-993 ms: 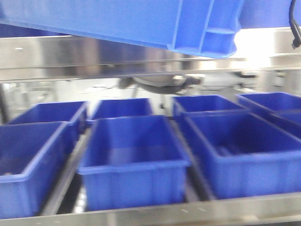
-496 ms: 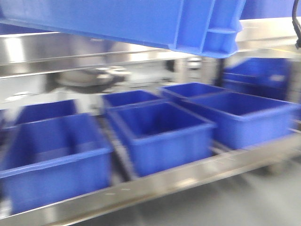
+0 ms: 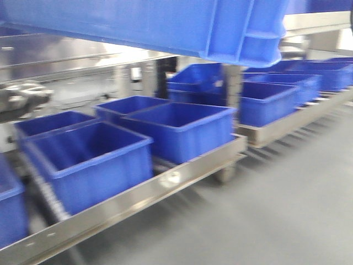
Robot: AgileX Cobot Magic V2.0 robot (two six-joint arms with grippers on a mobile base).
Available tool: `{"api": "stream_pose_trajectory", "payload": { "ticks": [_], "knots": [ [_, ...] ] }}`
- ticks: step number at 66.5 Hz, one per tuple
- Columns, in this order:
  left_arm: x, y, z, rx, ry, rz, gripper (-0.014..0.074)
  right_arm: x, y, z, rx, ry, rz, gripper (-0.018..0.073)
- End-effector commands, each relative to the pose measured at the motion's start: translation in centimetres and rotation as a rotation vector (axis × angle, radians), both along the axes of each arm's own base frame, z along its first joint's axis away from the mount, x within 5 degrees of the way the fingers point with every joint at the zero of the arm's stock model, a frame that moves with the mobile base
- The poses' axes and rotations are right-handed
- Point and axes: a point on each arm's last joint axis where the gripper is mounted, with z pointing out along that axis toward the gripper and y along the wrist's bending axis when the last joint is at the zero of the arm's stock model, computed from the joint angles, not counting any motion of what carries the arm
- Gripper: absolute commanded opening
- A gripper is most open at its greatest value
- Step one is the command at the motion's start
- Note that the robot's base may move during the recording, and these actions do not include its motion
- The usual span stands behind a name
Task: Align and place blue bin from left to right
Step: 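Hold the blue bin in both grippers while the base turns and drives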
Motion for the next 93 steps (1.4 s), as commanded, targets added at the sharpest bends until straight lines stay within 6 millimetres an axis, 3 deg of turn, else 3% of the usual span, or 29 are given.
{"api": "stream_pose_trajectory", "payload": {
  "ticks": [1, 93],
  "knots": [
    [-0.40, 0.06, 3.49, -0.083, -0.281, -0.003, -0.0111, -0.52, -0.20, 1.40, -0.003, -0.089, 0.017, -0.0153],
    [-0.40, 0.06, 3.49, -0.083, -0.281, -0.003, -0.0111, -0.52, -0.20, 1.40, -0.003, -0.089, 0.017, -0.0153]
  ]
}}
